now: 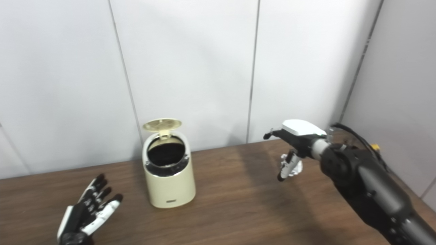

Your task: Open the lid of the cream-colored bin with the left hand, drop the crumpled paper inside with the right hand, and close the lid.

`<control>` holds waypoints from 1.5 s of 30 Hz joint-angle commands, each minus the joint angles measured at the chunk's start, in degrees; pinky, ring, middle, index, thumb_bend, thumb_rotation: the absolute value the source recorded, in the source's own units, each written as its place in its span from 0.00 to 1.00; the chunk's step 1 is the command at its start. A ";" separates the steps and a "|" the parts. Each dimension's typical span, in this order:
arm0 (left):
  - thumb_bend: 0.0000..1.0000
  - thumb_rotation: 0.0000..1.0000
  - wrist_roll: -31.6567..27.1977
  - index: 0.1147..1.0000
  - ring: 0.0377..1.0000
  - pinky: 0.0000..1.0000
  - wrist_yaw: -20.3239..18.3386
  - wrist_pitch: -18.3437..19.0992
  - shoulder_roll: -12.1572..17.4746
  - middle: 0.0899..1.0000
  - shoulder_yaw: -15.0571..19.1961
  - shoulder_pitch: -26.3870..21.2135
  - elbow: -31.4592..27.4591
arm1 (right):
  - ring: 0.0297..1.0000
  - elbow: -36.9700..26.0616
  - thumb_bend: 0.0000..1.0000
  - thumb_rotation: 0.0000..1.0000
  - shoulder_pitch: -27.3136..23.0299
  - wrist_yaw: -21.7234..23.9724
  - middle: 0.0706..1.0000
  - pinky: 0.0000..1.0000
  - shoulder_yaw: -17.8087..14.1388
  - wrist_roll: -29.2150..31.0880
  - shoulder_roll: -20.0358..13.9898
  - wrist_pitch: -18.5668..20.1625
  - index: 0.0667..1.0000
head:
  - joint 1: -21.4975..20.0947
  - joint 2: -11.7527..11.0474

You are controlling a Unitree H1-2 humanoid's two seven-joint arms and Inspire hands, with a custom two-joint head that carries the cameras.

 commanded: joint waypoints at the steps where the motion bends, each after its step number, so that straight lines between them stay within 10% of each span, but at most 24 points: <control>1: 0.52 0.06 -0.60 0.99 0.92 0.84 -0.71 -2.34 0.66 0.96 0.10 -2.21 -1.16 | 0.89 0.32 0.89 0.10 -3.44 1.00 0.95 0.70 -0.35 -1.82 -2.11 1.09 0.84 | -0.29 0.05; 45: 0.52 0.14 -1.55 1.00 0.93 0.84 -1.48 -1.27 1.07 0.98 0.63 -1.89 -2.15 | 0.84 26.52 0.84 0.14 -9.48 -7.96 0.90 0.70 6.48 -5.72 2.76 -4.17 0.87 | -0.88 2.79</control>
